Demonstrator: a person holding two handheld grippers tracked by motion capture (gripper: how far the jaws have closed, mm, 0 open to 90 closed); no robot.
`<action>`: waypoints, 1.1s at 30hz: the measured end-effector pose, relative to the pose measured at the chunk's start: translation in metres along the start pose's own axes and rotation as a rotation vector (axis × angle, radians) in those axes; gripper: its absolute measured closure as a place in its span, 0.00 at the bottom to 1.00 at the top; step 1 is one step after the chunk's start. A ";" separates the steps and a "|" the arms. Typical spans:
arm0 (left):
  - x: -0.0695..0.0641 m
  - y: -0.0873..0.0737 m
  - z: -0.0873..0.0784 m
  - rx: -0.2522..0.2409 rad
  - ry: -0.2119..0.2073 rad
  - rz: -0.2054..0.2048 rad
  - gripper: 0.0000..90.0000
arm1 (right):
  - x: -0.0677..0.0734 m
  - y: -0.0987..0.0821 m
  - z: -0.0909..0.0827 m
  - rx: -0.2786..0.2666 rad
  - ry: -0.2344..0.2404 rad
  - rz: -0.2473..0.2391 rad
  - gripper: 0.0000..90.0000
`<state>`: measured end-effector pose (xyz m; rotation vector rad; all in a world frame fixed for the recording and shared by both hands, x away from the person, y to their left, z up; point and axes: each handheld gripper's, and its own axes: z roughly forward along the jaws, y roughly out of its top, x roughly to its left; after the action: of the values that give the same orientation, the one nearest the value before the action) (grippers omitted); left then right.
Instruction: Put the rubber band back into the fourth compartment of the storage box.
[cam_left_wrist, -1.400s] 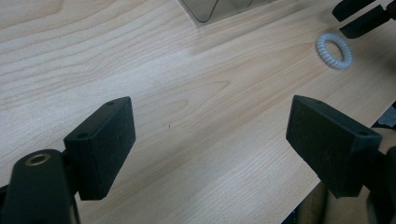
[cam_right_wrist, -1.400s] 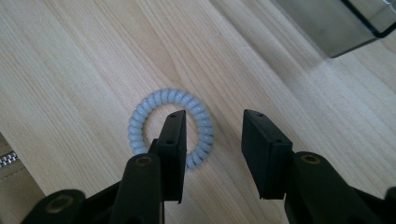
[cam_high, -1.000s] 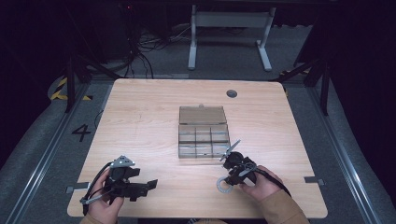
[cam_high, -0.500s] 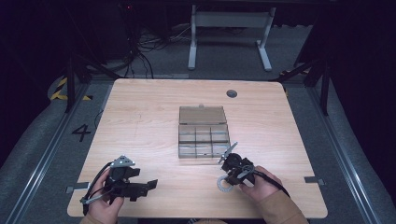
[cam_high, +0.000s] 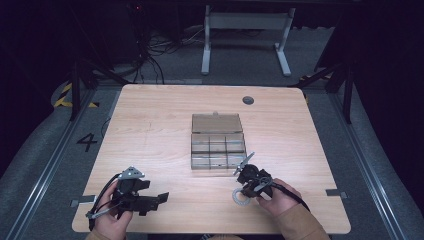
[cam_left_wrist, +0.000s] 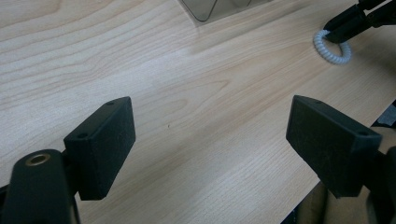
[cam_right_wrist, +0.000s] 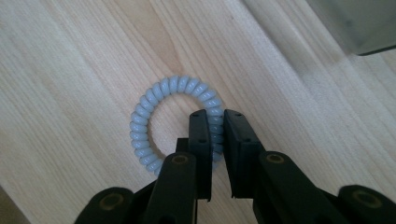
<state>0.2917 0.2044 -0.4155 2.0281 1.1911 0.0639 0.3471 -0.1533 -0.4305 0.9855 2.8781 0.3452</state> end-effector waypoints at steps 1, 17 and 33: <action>0.000 0.000 0.000 0.000 0.000 0.001 0.18 | -0.001 0.000 0.000 0.001 0.009 -0.003 0.91; 0.000 0.000 0.000 0.004 0.003 0.002 0.18 | 0.000 0.000 -0.023 -0.051 0.039 0.009 0.92; 0.000 0.000 0.000 0.004 -0.001 0.000 0.18 | -0.008 0.005 -0.046 -0.111 0.057 0.025 0.92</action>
<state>0.2920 0.2044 -0.4156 2.0315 1.1916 0.0610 0.3501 -0.1627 -0.3844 1.0095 2.8620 0.5377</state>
